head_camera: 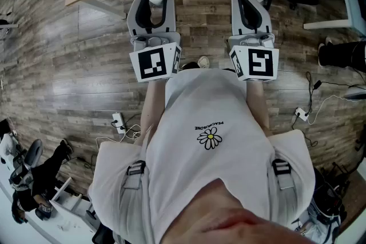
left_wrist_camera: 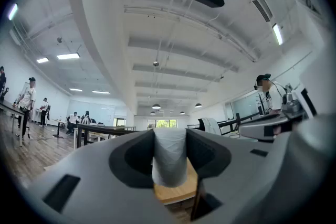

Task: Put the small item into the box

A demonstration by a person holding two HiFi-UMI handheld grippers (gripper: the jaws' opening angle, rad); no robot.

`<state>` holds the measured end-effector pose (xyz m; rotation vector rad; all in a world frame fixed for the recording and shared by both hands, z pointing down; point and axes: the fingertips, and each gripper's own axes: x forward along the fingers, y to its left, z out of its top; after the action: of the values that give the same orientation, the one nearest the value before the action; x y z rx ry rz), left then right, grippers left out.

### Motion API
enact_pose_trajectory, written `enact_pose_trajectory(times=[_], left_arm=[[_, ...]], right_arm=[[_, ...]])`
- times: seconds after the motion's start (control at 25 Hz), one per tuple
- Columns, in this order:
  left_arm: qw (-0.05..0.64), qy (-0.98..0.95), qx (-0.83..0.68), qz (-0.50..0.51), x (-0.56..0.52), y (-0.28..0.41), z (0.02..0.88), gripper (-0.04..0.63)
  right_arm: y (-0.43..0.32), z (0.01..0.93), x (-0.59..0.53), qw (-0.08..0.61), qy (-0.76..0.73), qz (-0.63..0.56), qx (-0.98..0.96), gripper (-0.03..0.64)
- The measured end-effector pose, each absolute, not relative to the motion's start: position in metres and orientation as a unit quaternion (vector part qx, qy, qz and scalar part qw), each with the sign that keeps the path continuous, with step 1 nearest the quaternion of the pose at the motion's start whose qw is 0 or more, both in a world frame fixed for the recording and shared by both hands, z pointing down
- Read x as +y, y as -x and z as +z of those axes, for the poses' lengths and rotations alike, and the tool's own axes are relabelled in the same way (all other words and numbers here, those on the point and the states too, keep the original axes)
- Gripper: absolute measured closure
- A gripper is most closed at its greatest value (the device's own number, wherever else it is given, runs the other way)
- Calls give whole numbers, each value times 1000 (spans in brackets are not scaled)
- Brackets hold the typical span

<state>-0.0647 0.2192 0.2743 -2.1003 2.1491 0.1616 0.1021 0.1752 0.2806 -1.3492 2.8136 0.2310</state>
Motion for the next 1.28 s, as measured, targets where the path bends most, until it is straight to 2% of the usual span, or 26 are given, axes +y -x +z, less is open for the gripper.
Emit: enact_pose_trajectory(times=[0.8, 1.28], left_arm=[[73, 706, 701, 70, 211, 55, 271, 413], [79, 702, 702, 84, 183, 55, 268, 411]], right_arm=[[-110, 289, 170, 25, 418, 49, 907, 611], [-102, 304, 141, -9, 394, 47, 918, 611]])
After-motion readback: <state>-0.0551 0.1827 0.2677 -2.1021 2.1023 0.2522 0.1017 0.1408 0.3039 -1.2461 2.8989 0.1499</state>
